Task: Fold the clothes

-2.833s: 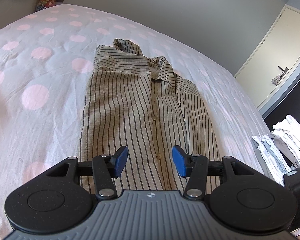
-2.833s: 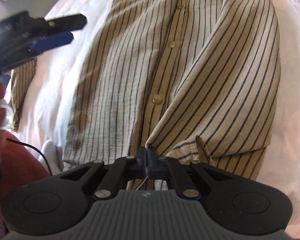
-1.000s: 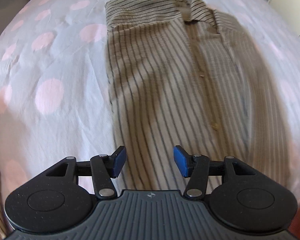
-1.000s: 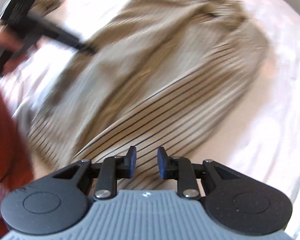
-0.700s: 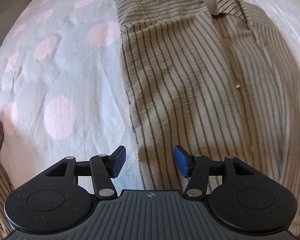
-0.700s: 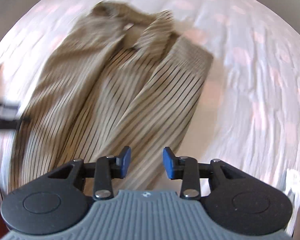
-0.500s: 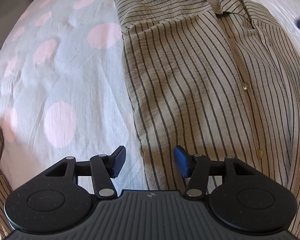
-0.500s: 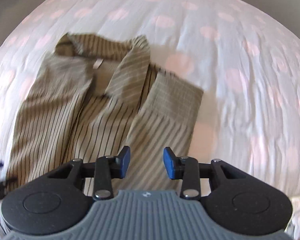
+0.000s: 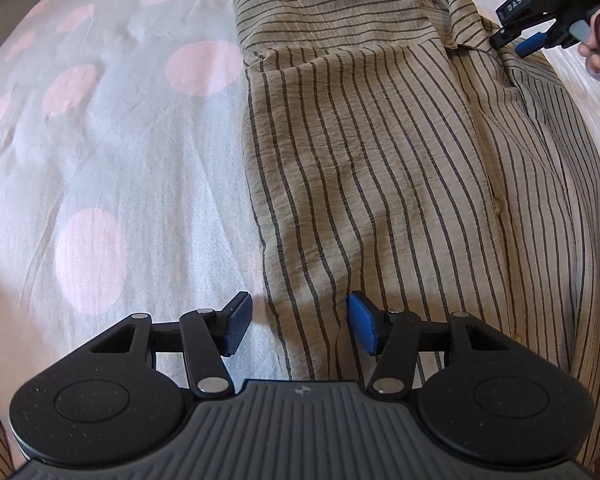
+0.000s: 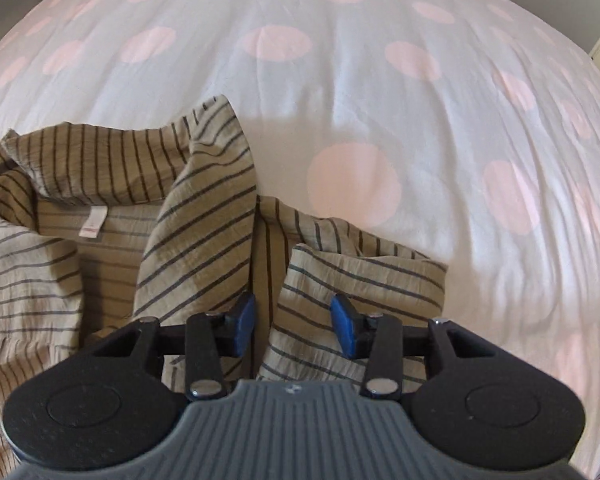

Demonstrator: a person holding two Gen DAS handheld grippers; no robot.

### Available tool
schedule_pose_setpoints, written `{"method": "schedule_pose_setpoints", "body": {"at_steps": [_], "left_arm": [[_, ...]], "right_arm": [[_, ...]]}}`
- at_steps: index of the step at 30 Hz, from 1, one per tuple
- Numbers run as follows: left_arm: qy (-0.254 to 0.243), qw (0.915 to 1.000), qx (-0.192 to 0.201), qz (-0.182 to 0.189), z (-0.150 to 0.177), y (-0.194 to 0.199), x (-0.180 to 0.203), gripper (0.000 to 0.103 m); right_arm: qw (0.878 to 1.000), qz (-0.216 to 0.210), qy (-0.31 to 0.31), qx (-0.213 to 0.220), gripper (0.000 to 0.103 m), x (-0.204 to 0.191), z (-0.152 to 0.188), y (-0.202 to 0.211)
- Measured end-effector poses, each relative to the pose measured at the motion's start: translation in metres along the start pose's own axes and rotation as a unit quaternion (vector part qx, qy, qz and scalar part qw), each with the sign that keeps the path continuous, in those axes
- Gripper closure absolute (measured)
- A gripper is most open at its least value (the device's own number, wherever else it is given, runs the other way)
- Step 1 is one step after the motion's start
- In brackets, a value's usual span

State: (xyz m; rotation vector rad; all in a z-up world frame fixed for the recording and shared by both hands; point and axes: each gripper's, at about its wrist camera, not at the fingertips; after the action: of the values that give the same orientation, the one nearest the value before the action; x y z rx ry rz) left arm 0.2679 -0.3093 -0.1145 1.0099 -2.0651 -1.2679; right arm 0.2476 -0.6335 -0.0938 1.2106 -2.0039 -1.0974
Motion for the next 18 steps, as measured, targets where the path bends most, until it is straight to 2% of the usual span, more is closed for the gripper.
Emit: {"method": "schedule_pose_setpoints", "body": {"at_steps": [2,3,6,12,18], "left_arm": [[-0.002,1.0000,0.001,0.001,0.000,0.001,0.000,0.052],[-0.002,1.0000,0.001,0.001,0.000,0.001,0.000,0.052],[-0.002,1.0000,0.001,0.001,0.000,0.002,0.001,0.052],[-0.009,0.9999,0.009,0.004,-0.002,0.007,0.006,0.052],[-0.009,0.9998,0.017,0.008,-0.001,0.017,0.006,0.052]], "right_arm": [[1.000,0.003,-0.011,0.001,0.065,0.003,0.004,-0.004],[1.000,0.005,-0.015,0.005,0.077,0.005,0.005,-0.002],[1.000,0.006,-0.021,0.016,0.097,0.012,0.008,0.007],[0.999,-0.013,-0.004,0.044,0.099,0.018,-0.001,0.058],[0.997,-0.041,0.021,0.066,0.099,-0.009,-0.013,0.097]]}}
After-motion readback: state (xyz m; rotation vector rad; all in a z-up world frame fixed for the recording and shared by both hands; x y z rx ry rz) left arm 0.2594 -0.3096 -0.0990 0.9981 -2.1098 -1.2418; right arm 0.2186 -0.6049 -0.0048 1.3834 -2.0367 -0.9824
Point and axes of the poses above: each gripper's, at about its wrist camera, not at the fingertips, and y roughly against the way its jaws point, x to its right, z to its underside, and after that the axes turned 9 degrees about x, right-handed
